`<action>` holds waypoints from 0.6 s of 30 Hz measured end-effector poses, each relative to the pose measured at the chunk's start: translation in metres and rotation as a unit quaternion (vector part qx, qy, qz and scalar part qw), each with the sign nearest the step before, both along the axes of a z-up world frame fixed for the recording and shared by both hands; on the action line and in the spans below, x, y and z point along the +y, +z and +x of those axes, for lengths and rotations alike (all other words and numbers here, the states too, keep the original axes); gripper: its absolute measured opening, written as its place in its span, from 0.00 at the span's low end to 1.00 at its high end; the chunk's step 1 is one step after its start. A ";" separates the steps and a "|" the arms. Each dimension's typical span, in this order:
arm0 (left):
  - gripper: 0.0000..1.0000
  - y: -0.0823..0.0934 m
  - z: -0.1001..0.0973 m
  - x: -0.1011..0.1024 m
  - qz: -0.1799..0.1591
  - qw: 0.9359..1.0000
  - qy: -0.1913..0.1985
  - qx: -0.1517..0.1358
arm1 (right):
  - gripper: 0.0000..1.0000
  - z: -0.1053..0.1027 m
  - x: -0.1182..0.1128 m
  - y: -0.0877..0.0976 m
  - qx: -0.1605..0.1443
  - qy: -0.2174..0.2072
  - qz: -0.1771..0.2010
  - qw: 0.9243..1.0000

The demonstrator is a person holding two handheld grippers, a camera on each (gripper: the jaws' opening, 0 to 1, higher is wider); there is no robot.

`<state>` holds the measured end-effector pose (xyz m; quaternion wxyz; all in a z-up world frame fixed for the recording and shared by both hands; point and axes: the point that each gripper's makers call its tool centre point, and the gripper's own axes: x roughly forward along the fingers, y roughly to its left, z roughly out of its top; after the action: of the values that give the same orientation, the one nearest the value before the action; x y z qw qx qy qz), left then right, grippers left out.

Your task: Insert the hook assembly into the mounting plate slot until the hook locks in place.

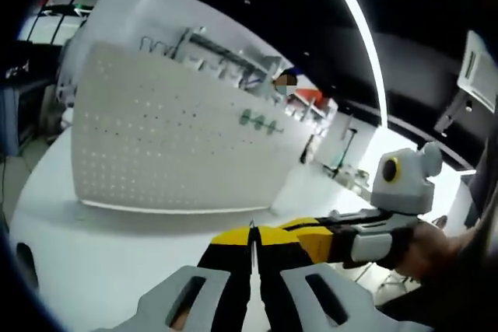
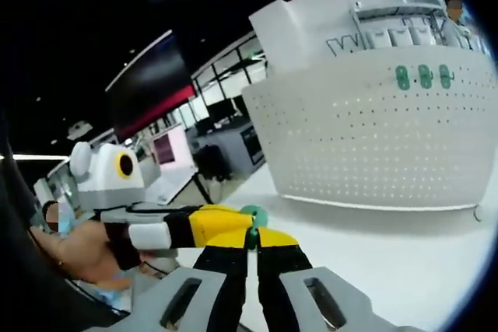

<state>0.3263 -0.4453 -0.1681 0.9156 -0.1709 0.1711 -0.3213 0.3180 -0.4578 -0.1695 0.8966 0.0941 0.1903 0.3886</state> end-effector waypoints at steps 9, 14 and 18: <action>0.02 0.003 0.000 -0.006 0.008 1.000 -0.017 -0.012 | 0.00 0.000 -0.006 0.002 0.001 -0.003 0.004 1.000; 0.02 -0.005 -0.002 -0.007 0.023 0.999 -0.029 0.010 | 0.00 -0.001 -0.005 -0.004 0.000 0.002 -0.012 1.000; 0.02 -0.006 -0.005 -0.007 0.039 0.999 -0.034 0.006 | 0.00 -0.002 -0.005 -0.003 -0.011 0.007 -0.024 1.000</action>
<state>0.3214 -0.4527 -0.1737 0.9091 -0.1307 0.1944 -0.3445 0.3160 -0.4625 -0.1728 0.8981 0.0674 0.1900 0.3910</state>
